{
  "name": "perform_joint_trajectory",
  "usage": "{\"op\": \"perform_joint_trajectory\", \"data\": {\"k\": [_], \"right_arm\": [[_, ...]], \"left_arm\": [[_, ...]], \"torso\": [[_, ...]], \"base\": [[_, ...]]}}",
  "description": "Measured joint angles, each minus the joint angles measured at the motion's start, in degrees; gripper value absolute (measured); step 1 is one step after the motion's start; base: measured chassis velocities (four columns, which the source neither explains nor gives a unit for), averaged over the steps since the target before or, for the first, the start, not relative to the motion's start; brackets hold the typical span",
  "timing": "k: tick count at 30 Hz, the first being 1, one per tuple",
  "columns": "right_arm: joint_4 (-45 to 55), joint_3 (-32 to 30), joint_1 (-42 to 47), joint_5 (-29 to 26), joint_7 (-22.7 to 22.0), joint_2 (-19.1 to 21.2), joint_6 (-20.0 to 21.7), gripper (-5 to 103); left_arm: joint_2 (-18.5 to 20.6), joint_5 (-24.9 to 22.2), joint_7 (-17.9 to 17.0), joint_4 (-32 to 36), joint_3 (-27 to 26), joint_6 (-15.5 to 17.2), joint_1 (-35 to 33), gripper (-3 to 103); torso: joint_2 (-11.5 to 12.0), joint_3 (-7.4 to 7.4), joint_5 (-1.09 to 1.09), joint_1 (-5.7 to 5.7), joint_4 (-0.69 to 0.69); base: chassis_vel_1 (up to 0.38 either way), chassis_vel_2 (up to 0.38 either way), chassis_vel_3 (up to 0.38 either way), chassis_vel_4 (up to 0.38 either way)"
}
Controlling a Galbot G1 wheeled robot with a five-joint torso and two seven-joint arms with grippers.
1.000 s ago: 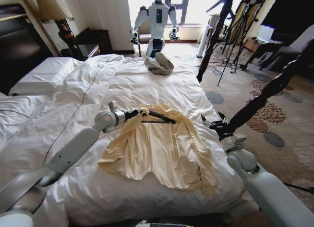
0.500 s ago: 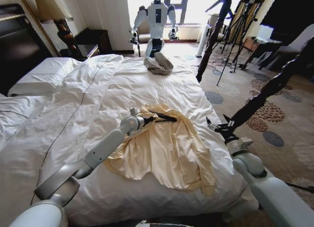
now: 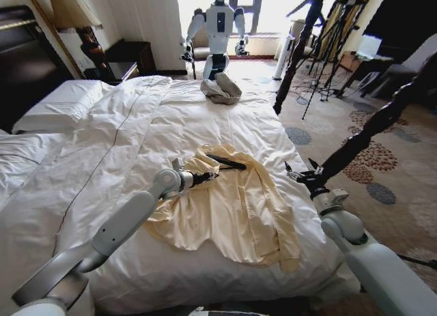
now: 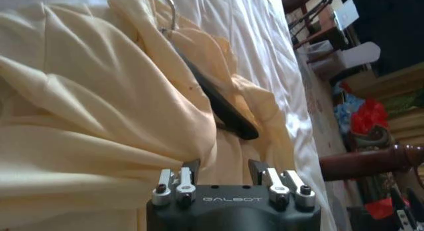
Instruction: Pick up the clothes from the bed and hang them on the clothes hanger.
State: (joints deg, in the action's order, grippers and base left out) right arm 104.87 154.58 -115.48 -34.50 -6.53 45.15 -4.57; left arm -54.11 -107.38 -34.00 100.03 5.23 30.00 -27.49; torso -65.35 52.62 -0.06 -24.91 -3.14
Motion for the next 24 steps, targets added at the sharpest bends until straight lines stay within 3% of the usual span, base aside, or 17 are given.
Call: {"op": "perform_joint_trajectory", "data": {"k": [3, 4, 8, 10, 11, 13, 15, 16, 18, 19, 21, 24], "right_arm": [[0.01, 0.52, -0.26, 0.22, -0.02, 0.60, 0.09, 100], [0.01, 0.52, -0.26, 0.22, -0.02, 0.60, 0.09, 100], [-0.24, 1.17, -1.54, 0.41, -0.01, 1.12, 0.28, 100], [-0.34, 1.26, -1.92, 0.41, 0.06, 1.13, 0.33, 100], [-0.34, 1.26, -1.92, 0.41, 0.06, 1.13, 0.33, 100], [-0.41, 1.09, -1.81, 0.35, 0.17, 1.10, 0.33, 100], [-0.32, 0.32, -0.92, 0.35, 0.19, 1.31, 0.25, 100], [-0.32, 0.32, -0.92, 0.35, 0.19, 1.31, 0.25, 100], [1.47, -3.12, 2.45, 0.32, 0.21, 1.69, 0.13, 100], [1.47, -3.12, 2.45, 0.32, 0.21, 1.69, 0.13, 100], [3.38, -6.63, 5.43, 0.07, 0.21, 1.79, 0.13, 100], [3.78, -7.48, 6.04, -0.06, 0.21, 1.76, 0.16, 100]], "left_arm": [[3.92, 3.75, 2.58, 1.47, -2.11, 0.70, -0.82, 66], [3.92, 3.75, 2.58, 1.47, -2.11, 0.70, -0.82, 66], [9.87, 2.74, 3.12, 6.50, -8.36, 1.63, -6.88, 82], [13.98, 8.19, 4.61, 8.54, -12.02, 3.20, -12.24, 92], [13.98, 8.19, 4.61, 8.54, -12.02, 3.20, -12.24, 92], [19.13, 19.37, 8.95, 10.40, -15.65, 4.35, -19.42, 99], [22.17, 29.72, 13.06, 12.36, -19.63, 4.93, -26.54, 100], [22.17, 29.72, 13.06, 12.36, -19.63, 4.93, -26.54, 100], [22.80, 38.10, 16.18, 13.76, -21.05, 5.15, -31.72, 100], [22.80, 38.10, 16.18, 13.76, -21.05, 5.15, -31.72, 100], [21.90, 39.39, 16.53, 14.38, -21.20, 5.72, -32.45, 100], [21.43, 39.32, 16.11, 15.07, -22.45, 6.42, -33.48, 100]], "torso": [[0.00, 0.00, 0.07, 0.00, 0.00], [0.00, 0.00, 0.07, 0.00, 0.00], [0.01, 0.00, 0.01, 0.00, 0.03], [0.01, -0.01, 0.00, 0.00, 0.00], [0.01, -0.01, 0.00, 0.00, 0.00], [0.01, -0.01, 0.05, 0.00, 0.05], [0.01, -0.01, 0.02, 0.00, 0.07], [0.01, -0.01, 0.02, 0.00, 0.07], [0.01, -0.01, 0.05, 0.01, 0.09], [0.01, -0.01, 0.05, 0.01, 0.09], [0.00, -0.01, -0.04, 0.01, -0.05], [0.00, -0.01, 0.07, 0.01, -0.06]], "base": [[0.000, 0.000, 0.000, 0.000], [0.000, 0.000, 0.000, 0.000], [0.000, 0.000, 0.000, 0.000], [0.000, 0.000, 0.000, 0.000], [0.000, 0.000, 0.000, 0.000], [0.000, 0.000, 0.000, 0.000], [0.000, 0.000, 0.000, 0.000], [0.000, 0.000, 0.000, 0.000], [0.000, 0.000, 0.000, 0.000], [0.000, 0.000, 0.000, 0.000], [0.000, 0.000, 0.000, 0.000], [0.000, 0.000, 0.000, 0.000]]}}
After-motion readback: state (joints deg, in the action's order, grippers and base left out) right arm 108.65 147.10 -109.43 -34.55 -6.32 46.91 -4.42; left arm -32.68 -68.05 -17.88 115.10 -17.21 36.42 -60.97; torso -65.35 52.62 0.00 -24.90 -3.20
